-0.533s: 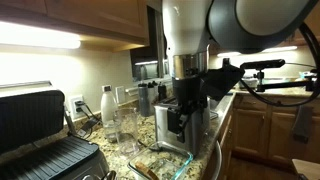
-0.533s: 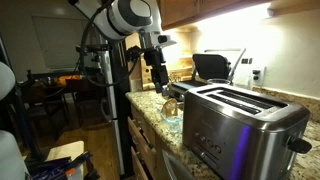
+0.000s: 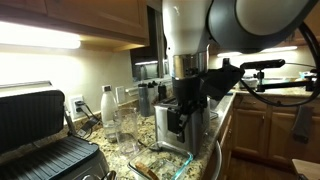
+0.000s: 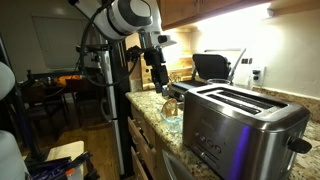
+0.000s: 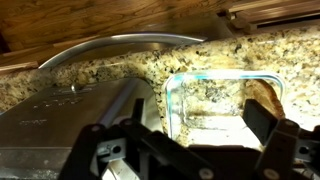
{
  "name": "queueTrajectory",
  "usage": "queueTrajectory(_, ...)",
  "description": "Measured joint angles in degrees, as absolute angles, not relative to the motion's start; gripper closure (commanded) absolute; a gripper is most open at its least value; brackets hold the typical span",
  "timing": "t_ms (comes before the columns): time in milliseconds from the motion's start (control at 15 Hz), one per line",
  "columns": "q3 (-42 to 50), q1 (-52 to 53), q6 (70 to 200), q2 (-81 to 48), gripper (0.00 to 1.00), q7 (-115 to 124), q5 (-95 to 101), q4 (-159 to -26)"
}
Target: Pick up the slice of bread and put it in the toaster
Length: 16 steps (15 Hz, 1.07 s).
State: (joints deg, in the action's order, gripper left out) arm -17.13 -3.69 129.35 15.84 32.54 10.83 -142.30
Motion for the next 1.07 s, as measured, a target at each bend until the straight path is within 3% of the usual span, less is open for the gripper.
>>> queueTrajectory(1067,-15.67,2.38,129.37,3.56,0.00,31.55,10.85,-133.08)
